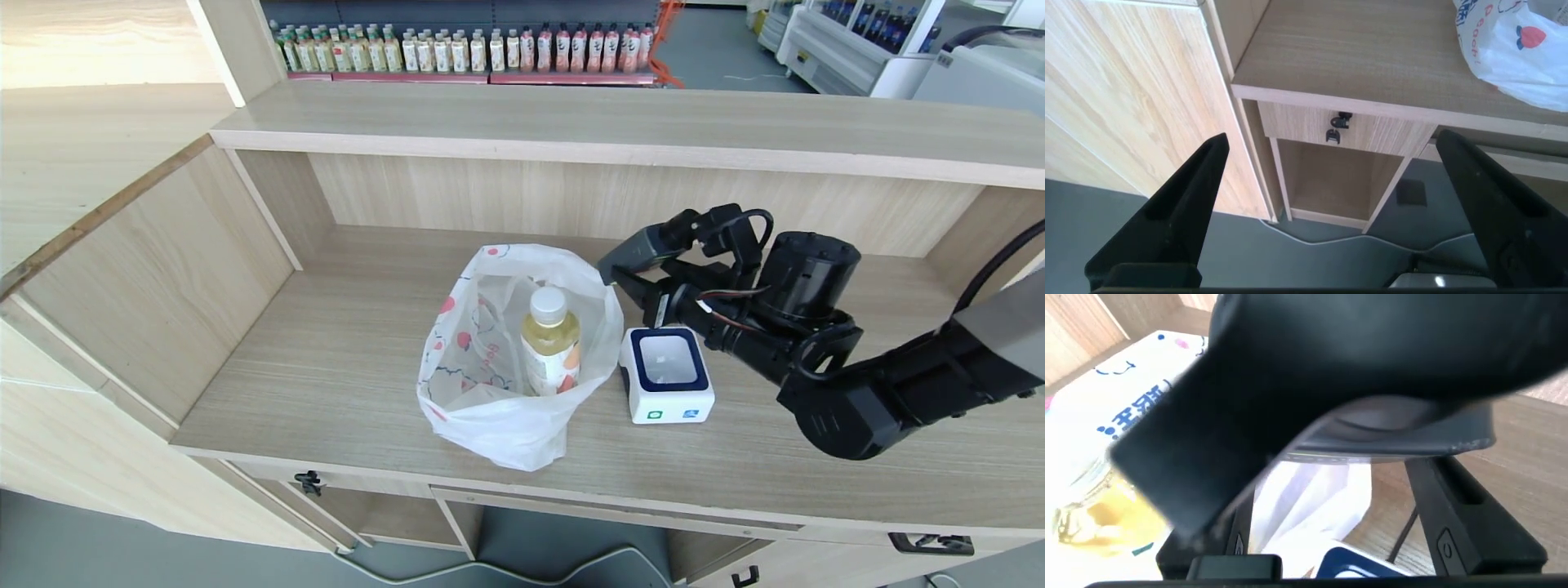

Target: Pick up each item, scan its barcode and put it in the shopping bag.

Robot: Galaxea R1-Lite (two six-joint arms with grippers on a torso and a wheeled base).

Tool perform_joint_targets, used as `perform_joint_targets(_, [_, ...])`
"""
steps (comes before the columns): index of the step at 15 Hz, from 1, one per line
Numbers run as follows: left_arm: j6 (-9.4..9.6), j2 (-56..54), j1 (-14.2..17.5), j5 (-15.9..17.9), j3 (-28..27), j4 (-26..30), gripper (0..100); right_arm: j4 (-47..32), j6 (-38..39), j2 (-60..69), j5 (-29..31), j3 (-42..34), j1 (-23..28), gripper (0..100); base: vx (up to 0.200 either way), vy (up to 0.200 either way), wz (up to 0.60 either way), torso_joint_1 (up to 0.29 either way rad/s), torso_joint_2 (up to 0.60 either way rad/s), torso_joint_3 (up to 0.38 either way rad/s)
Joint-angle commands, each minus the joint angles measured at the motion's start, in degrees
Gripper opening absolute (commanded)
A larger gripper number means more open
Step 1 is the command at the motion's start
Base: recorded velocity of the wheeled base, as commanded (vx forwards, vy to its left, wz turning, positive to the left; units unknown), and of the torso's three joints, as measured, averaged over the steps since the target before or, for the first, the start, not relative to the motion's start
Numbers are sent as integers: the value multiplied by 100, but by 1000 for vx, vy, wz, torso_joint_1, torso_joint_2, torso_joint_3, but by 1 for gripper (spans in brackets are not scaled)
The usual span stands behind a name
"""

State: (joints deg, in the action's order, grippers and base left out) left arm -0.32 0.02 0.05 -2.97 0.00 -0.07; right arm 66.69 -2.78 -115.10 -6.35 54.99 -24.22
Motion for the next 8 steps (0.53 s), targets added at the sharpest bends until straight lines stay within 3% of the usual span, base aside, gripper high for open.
perform_joint_targets(1, [-3,-2,4,-1,0,-1,100,-7,32,-346,-6,258,-100,0,0,0,0,0,0,0])
perform_joint_targets(8, [-3,-2,4,-1,0,-1,100,-51,269,-812,-165,592,-47,0,0,0,0,0,0,0])
